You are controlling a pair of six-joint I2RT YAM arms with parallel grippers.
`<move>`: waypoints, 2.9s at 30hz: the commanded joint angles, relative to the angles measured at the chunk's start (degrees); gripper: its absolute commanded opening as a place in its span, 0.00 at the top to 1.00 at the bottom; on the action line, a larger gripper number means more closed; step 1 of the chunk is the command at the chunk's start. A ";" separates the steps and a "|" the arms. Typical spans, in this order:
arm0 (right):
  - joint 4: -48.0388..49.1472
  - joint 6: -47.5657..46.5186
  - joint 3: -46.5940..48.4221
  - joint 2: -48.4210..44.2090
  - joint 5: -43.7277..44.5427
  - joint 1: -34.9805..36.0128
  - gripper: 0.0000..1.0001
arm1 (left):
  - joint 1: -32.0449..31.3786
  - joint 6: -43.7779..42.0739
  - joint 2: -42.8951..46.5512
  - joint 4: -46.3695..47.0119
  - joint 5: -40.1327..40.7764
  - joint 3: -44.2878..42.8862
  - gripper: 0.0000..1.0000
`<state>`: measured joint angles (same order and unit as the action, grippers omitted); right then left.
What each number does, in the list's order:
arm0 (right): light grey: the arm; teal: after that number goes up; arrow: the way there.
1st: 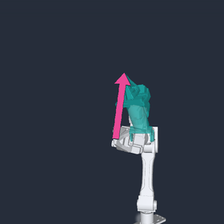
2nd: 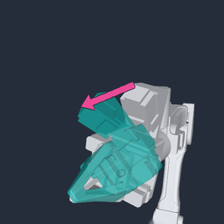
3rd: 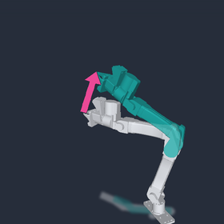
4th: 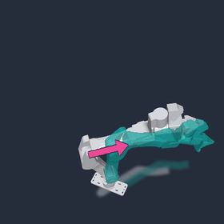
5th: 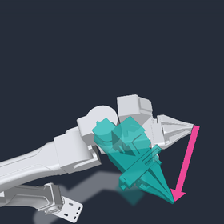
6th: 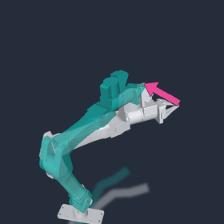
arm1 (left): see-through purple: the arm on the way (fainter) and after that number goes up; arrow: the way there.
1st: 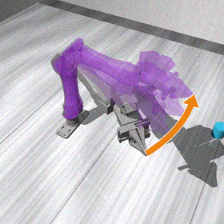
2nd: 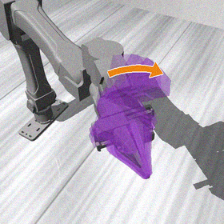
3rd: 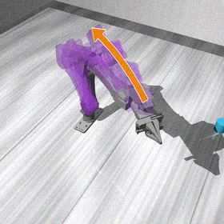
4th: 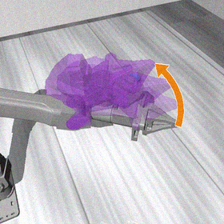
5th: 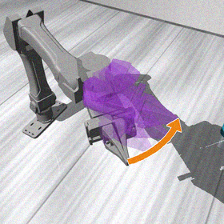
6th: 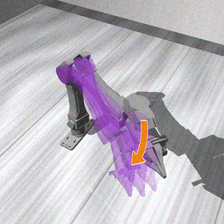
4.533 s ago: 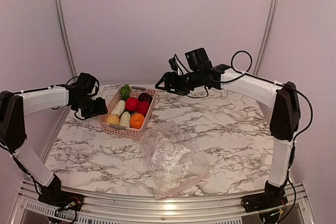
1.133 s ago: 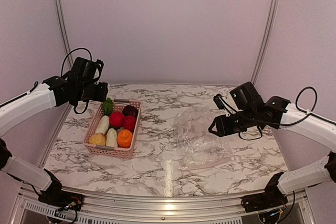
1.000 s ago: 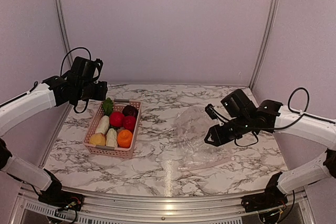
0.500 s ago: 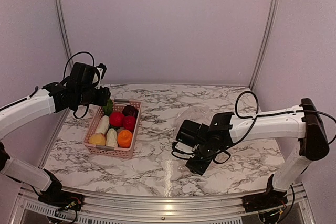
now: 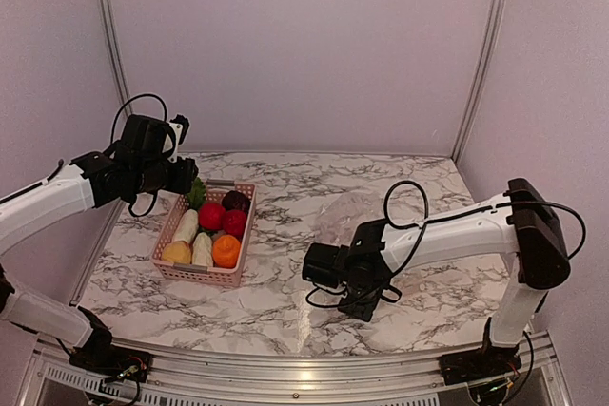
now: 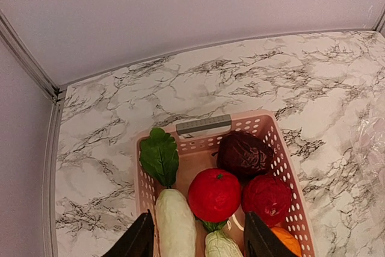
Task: Place the food in the zip-top bag and seal the zipper
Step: Pick up the zipper food storage bag from the center of the board, then open the zipper food storage bag at the center of the board.
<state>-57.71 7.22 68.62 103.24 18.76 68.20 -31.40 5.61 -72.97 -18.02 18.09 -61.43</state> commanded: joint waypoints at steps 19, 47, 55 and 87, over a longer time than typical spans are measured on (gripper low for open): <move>2.78 -5.46 5.79 6.53 8.21 -1.58 0.89 | -0.16 6.25 4.82 1.94 -1.31 4.91 0.48; 9.02 3.06 23.63 -6.59 -11.44 -13.15 1.00 | -8.82 21.94 -1.98 10.89 -9.18 -1.32 0.43; 13.60 6.75 22.88 -10.26 -21.67 -19.51 1.00 | -14.13 22.61 -8.16 16.61 -20.15 -3.49 0.46; 19.39 8.28 21.60 -11.58 -29.87 -25.77 1.00 | -21.18 17.67 -21.42 13.94 -18.88 -15.60 0.54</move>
<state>-39.44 15.44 90.04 92.66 -10.22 43.18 -52.82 25.98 -98.96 -3.73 -1.30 -79.90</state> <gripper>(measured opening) 0.002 0.451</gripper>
